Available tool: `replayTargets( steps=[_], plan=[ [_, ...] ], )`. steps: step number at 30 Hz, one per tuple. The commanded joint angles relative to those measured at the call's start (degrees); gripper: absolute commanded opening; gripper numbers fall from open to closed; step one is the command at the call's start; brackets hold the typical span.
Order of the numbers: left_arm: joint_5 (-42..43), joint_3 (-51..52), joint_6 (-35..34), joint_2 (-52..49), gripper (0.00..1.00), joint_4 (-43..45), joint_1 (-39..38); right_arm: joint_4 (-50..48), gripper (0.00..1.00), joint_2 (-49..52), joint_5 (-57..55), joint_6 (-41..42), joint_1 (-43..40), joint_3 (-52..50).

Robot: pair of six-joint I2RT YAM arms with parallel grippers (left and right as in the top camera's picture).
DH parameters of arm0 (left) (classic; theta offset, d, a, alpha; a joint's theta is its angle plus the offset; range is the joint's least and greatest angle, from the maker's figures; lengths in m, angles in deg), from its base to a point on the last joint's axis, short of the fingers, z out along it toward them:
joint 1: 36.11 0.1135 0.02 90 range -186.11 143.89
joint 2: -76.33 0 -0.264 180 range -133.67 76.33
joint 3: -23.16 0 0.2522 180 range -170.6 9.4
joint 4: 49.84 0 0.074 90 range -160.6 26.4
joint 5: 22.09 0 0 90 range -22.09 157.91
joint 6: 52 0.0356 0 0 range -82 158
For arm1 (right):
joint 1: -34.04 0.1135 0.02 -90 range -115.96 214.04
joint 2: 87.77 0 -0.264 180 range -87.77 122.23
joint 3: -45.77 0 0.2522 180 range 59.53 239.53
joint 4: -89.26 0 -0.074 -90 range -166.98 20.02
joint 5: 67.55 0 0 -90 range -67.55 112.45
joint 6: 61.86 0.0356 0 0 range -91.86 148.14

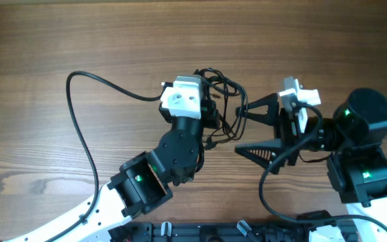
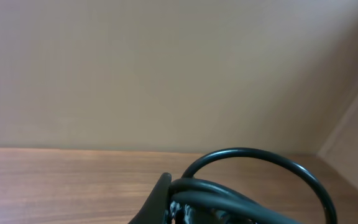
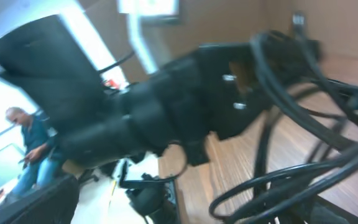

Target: Untangle cables

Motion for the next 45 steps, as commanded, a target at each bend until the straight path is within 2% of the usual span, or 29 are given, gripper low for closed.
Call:
replayTargets(
  steps=[1,6,9,14,20,25,27,29,32,35,39,45],
  plan=[
    [6.34,-0.13,-6.19,0.37,0.04,0.81,-0.24,-2.67,1.00,0.87,7.02,-0.94,-0.13,0.48],
    [11.43,-0.11,-6.19,0.37,0.04,2.29,-0.22,-4.76,0.99,4.17,10.27,0.61,-0.13,0.48],
    [11.43,-0.13,-6.19,0.37,0.04,2.49,-0.24,-5.57,1.00,5.44,10.64,0.63,-0.13,0.48],
    [10.73,-0.11,-5.31,0.35,0.04,2.49,0.13,-11.34,1.00,5.49,17.59,1.03,-0.13,0.48],
    [7.17,-0.11,-5.33,-0.44,0.04,2.58,6.25,-11.63,0.99,5.49,17.53,1.99,-0.13,0.48],
    [16.11,-0.11,-5.31,-2.73,0.04,2.75,6.49,-16.24,0.99,5.51,17.42,5.81,-0.13,0.48],
    [15.96,-0.11,-2.64,-2.82,0.04,3.08,6.51,-16.92,0.99,5.53,11.45,11.74,-0.15,0.48],
    [14.38,-0.11,8.33,-2.51,0.04,5.75,6.49,-16.65,0.99,6.54,-1.38,22.38,-0.15,0.48],
    [13.94,-0.13,14.93,-1.73,0.04,8.26,6.49,-13.11,0.98,8.31,-12.66,28.09,-0.13,0.48],
    [15.69,-0.13,15.87,-0.92,0.04,9.86,6.49,-11.13,0.98,10.19,-17.99,28.26,-0.13,0.48],
    [18.67,-0.13,23.08,-0.74,0.04,12.85,5.33,-5.90,0.96,10.60,-26.49,27.50,-0.13,0.48],
    [18.67,-0.13,23.28,2.08,0.04,14.95,4.55,6.84,0.94,10.60,-41.77,27.39,-0.13,0.48]
  ],
)
